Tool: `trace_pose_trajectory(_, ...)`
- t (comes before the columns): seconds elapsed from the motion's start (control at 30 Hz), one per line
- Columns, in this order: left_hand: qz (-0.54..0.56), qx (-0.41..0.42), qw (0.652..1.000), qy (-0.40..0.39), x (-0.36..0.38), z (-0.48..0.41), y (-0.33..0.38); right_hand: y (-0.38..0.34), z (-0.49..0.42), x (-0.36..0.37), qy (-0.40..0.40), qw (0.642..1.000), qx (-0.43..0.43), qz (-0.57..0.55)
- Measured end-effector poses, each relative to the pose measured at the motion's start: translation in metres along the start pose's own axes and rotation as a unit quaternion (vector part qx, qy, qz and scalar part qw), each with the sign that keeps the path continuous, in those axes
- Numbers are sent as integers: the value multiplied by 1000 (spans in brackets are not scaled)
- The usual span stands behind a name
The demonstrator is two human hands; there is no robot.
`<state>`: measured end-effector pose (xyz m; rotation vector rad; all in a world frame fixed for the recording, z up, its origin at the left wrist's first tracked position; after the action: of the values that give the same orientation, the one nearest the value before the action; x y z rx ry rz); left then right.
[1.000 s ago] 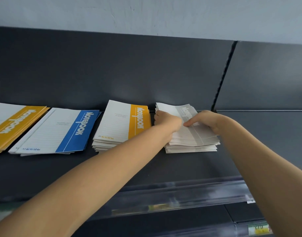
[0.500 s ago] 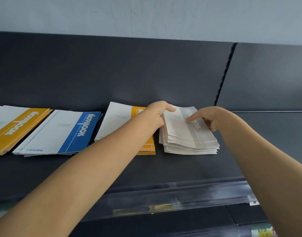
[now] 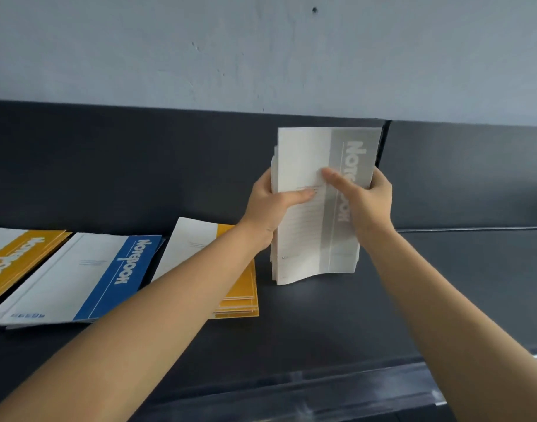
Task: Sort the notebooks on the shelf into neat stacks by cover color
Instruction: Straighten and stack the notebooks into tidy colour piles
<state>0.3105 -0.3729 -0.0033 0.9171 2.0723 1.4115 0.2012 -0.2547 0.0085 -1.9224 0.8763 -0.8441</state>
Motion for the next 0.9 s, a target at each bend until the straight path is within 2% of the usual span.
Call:
trace_pose_trajectory(0.13, -33, 23, 999, 1, 1, 3, -6, 12, 9, -6, 14, 999, -34, -22)
trace_pose_trajectory(0.27, -45, -10, 999, 5, 3, 19, -25, 25, 19, -11, -3, 1000, -21, -19)
trace_pose_trajectory(0.47, -88, -8, 994, 66, 4, 37, -33, 46, 32, -23, -11, 999, 2, -41)
trace_pose_trajectory(0.63, -61, -13, 992, 110, 14, 42, -38, 50, 34, -18, -37, 998, -10, -47)
trace_pose_trajectory(0.8, -58, -4, 994, 87, 16, 31, -38, 46, 32, -21, -30, 997, -60, -35)
trace_pose_trajectory(0.9, -58, -21, 995, 73, 11, 26, -41, 51, 26, -22, -43, 998, -50, -22)
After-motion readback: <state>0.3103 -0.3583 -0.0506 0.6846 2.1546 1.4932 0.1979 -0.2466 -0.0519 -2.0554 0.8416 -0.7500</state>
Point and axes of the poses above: each hand's wrist, its own z-axis away from the middle knuckle, its own x-axis out of the palm, y = z × x, the point moved 5 cm from there along -z, towards the middle knuckle, and after that the axes turned 7 degrees about -z, right-handed, at the moved point
